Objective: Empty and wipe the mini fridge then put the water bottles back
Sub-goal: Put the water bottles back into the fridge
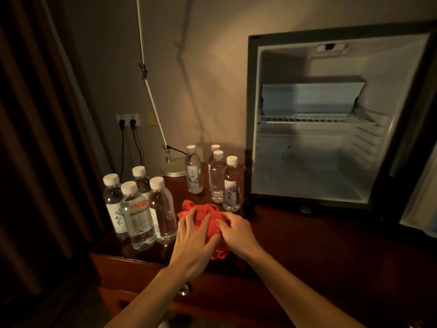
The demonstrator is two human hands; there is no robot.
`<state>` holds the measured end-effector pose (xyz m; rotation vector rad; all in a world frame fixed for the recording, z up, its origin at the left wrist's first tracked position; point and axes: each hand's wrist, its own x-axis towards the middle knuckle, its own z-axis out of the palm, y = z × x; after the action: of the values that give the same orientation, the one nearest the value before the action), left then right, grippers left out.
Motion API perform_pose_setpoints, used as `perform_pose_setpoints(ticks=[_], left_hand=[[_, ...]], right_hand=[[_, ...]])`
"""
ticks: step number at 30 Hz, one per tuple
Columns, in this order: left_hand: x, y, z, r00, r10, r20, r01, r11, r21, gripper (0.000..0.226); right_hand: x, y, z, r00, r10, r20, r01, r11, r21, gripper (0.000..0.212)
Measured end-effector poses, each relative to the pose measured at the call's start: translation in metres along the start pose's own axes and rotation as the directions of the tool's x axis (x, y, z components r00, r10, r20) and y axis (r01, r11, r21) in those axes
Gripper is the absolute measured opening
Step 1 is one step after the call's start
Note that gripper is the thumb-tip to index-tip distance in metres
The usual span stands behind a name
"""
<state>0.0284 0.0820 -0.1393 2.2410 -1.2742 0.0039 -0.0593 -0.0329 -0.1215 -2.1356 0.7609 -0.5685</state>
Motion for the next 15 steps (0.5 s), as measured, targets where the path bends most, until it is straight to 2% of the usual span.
perform_pose_setpoints(ticks=[2, 4, 7, 9, 12, 15], left_hand=[[0.002, -0.002, 0.004, 0.991, 0.131, 0.039, -0.136, 0.976, 0.171, 0.053], [0.006, -0.008, 0.011, 0.963, 0.230, 0.141, -0.264, 0.909, 0.322, 0.036], [0.016, -0.006, 0.013, 0.950, 0.268, 0.163, -0.312, 0.856, 0.413, 0.037], [0.019, 0.005, 0.015, 0.960, 0.257, 0.112, -0.279, 0.833, 0.478, 0.043], [0.027, 0.022, 0.011, 0.999, 0.036, -0.033, -0.023, 0.947, 0.320, 0.056], [0.031, 0.033, 0.009, 0.989, 0.100, -0.109, -0.065, 0.957, 0.283, 0.053]], right_hand=[[0.004, 0.008, 0.001, 1.000, 0.007, -0.021, -0.009, 0.998, -0.066, 0.039], [0.007, 0.014, 0.001, 1.000, 0.019, -0.024, -0.021, 0.994, -0.105, 0.038], [0.012, 0.021, -0.001, 0.999, 0.042, -0.024, -0.045, 0.994, -0.098, 0.035], [0.013, 0.024, -0.002, 0.998, 0.051, -0.042, -0.056, 0.991, -0.122, 0.036], [0.014, 0.029, -0.007, 0.996, 0.042, -0.082, -0.057, 0.979, -0.194, 0.038], [0.012, 0.033, -0.021, 0.991, 0.003, -0.130, -0.028, 0.981, -0.191, 0.037]])
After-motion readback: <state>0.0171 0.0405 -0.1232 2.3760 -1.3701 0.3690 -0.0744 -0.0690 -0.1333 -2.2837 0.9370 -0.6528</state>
